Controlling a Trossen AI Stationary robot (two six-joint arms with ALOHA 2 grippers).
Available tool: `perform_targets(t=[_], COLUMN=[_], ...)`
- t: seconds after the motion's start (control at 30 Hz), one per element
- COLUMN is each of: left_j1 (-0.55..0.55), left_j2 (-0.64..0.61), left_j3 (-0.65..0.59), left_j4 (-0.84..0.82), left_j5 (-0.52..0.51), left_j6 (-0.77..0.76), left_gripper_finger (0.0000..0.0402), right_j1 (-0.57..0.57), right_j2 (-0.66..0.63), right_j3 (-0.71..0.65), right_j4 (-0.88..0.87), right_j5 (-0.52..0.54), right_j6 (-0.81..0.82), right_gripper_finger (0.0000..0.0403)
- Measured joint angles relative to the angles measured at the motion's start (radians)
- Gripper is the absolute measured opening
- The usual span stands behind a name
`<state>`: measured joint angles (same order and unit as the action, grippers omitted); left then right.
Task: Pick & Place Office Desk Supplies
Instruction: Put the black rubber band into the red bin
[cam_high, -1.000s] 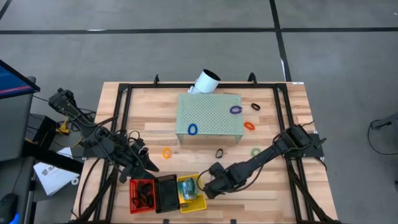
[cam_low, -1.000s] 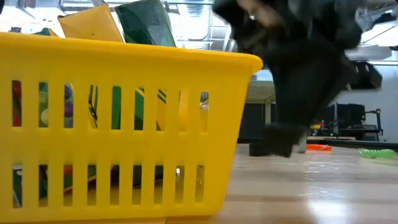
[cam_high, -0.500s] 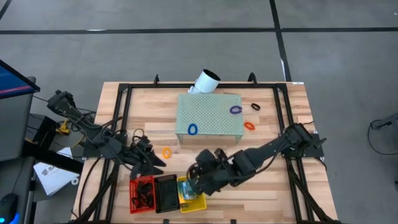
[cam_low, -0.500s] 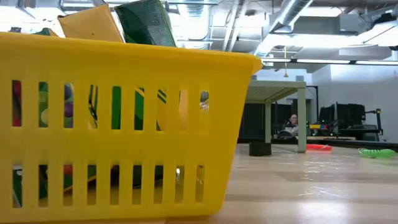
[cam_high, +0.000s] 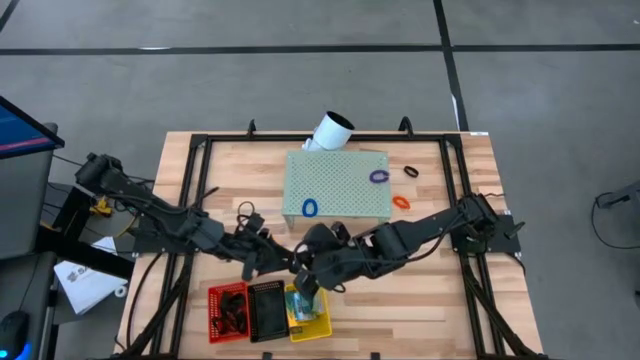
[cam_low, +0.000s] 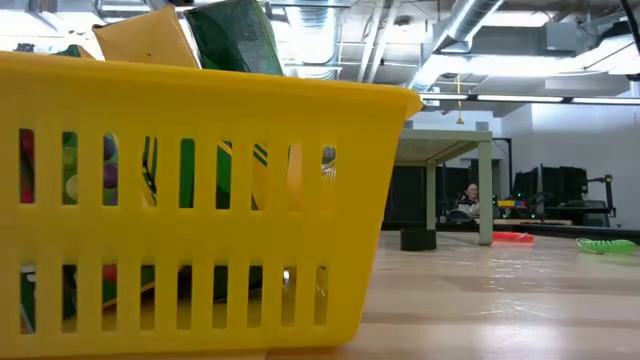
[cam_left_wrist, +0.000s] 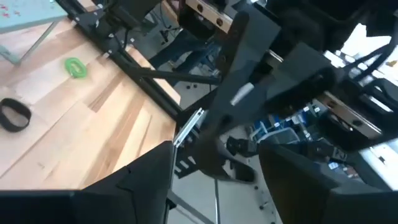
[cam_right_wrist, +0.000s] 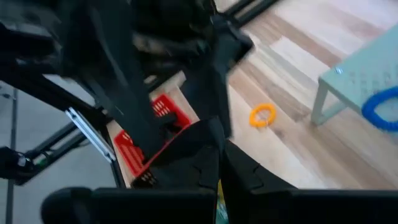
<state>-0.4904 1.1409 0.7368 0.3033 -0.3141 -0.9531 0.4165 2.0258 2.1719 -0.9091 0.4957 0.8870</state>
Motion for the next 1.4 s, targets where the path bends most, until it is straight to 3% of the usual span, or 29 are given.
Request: perform_targets(t=[0.3,0.63,0.77,1.0,1.4], left_j1=[0.034,0.02,-0.002,-0.055,-0.263], left_j2=[0.027,0.027,0.026,0.025,-0.02], left_j3=[0.0,0.0,0.0,0.0,0.0], left_j4=[0.017,0.015,0.016,-0.019,-0.425], left_j5=[0.026,0.079,0.078,0.088,0.224], left_j6=[-0.005,-0.006,-0.006,-0.025,-0.223], left_gripper_finger=[0.0182,0.0011,0.0003,0.0001,0.0001], right_j1=[-0.002,0.002,0.01,0.021,0.02], right_j2=[0.0,0.0,0.0,0.001,0.001], right_j3=[0.0,0.0,0.0,0.0,0.0], right_j4=[0.007,0.004,0.015,0.108,0.127], right_j5=[-0.003,-0.001,-0.003,0.014,0.042], right_j6=[-0.008,-0.007,-0.012,-0.05,-0.049], right_gripper_finger=[0.0,0.0,0.001,0.008,0.0162])
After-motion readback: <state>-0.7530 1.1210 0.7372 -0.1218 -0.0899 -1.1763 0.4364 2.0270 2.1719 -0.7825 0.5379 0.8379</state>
